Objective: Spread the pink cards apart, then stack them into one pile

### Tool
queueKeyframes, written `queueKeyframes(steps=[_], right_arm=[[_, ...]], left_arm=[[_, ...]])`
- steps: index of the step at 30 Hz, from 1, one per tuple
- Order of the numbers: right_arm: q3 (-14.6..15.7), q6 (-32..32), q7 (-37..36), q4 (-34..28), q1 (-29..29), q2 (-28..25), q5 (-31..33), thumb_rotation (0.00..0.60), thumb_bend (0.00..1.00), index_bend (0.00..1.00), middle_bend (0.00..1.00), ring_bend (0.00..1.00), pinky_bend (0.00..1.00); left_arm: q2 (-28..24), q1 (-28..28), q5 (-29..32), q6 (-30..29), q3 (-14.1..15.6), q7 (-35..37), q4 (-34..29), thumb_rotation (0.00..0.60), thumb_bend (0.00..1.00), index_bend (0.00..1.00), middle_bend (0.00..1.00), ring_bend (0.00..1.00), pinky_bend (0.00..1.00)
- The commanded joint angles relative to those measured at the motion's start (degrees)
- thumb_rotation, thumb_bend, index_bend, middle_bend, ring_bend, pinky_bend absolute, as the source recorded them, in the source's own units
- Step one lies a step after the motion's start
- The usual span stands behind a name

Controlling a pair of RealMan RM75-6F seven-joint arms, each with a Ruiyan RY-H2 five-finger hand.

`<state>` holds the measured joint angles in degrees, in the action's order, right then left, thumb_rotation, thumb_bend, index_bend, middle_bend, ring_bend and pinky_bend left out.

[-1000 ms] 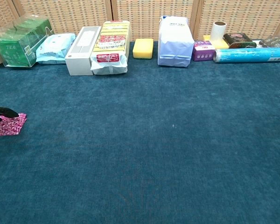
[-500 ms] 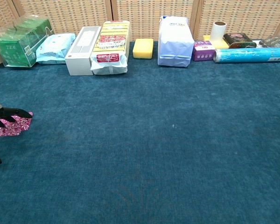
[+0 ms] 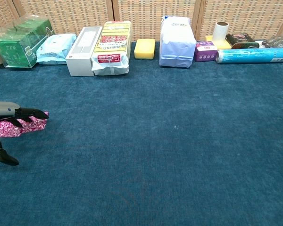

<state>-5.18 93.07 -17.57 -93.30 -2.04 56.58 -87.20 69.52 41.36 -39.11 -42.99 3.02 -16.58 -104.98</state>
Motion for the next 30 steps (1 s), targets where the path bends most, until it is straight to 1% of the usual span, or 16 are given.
queueKeyframes(steps=[1, 10, 16, 23, 27, 30], right_arm=[[0.0, 0.0, 0.0, 0.0, 0.0, 0.0, 0.0, 0.6, 0.0, 0.12, 0.07, 0.01, 0.0], [-0.1, -0.2, -0.6, 0.2, 0.0, -0.1, 0.2, 0.6, 0.0, 0.12, 0.07, 0.01, 0.0], [-0.1, 0.0, -0.8, 0.0, -0.1, -0.3, 0.3, 0.6, 0.0, 0.12, 0.07, 0.01, 0.0], [-0.2, -0.1, -1.3, 0.1, -0.1, -0.6, 0.5, 0.6, 0.0, 0.12, 0.07, 0.01, 0.0], [-0.1, -0.1, -1.4, 0.3, -0.2, -0.5, 0.3, 0.6, 0.0, 0.12, 0.07, 0.01, 0.0], [-0.2, 0.0, -1.4, 0.2, -0.2, -0.4, 0.4, 0.6, 0.0, 0.12, 0.07, 0.01, 0.0]], left_arm=[[1.0, 1.8, 2.6, -1.6, 0.4, -2.5, -1.1, 0.6, 0.03, 0.0, 0.0, 0.0, 0.1], [2.3, 5.8, 8.2, -6.3, 1.1, -8.7, -4.2, 0.6, 0.03, 0.0, 0.0, 0.0, 0.1], [3.3, 7.8, 10.9, -8.1, 0.9, -10.9, -5.8, 0.6, 0.03, 0.0, 0.0, 0.0, 0.1], [0.8, 8.7, 12.1, -12.1, 2.2, -13.8, -9.4, 0.6, 0.03, 0.0, 0.0, 0.0, 0.1], [-0.4, 8.2, 9.9, -13.1, 3.7, -15.1, -9.1, 0.6, 0.03, 0.0, 0.0, 0.0, 0.1], [-1.0, 6.8, 5.7, -12.4, 4.8, -14.1, -7.5, 0.6, 0.03, 0.0, 0.0, 0.0, 0.1]])
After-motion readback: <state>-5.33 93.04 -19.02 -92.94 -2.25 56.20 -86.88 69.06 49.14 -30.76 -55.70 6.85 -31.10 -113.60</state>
